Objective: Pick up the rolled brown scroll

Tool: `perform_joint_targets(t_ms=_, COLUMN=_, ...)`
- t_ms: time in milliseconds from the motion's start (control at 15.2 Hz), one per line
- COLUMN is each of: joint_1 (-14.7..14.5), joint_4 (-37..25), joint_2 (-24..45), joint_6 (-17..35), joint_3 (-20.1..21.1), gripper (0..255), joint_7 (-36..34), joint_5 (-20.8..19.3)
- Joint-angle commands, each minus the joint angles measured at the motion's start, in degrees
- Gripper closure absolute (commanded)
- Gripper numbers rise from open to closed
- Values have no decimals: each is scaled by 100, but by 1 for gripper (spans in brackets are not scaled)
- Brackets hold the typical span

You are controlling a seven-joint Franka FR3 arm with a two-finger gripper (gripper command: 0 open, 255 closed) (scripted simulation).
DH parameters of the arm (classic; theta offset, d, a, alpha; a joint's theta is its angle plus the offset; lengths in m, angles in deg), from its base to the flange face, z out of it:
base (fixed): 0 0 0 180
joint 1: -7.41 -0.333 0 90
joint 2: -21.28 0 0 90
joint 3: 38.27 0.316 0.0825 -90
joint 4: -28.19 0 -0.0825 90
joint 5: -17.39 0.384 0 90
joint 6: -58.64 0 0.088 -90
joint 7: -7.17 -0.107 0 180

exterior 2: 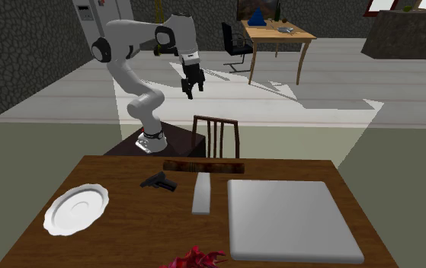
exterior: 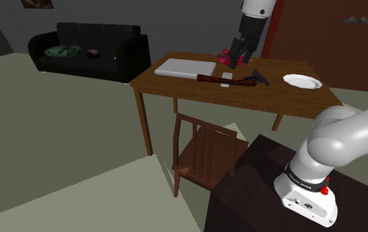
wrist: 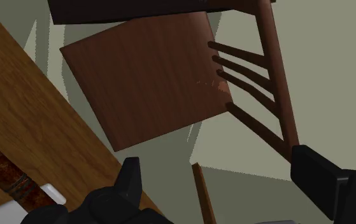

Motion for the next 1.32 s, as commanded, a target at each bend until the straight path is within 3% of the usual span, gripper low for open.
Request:
perform_joint_targets(t_ms=0, joint_1=0, joint_4=0, joint_2=0, joint_6=0, joint_3=0, gripper=0, joint_7=0, joint_5=0)
perform_joint_targets(t_ms=726, joint_1=-93, joint_4=-130, joint_2=1323, joint_6=979, joint_3=-1498, gripper=0, joint_7=2525, joint_5=-409)
perform_joint_targets(t_ms=1254, joint_1=-268, joint_4=-984, joint_2=2964, joint_6=1501, joint_3=-2447, gripper=0, joint_7=4461, joint_5=-87)
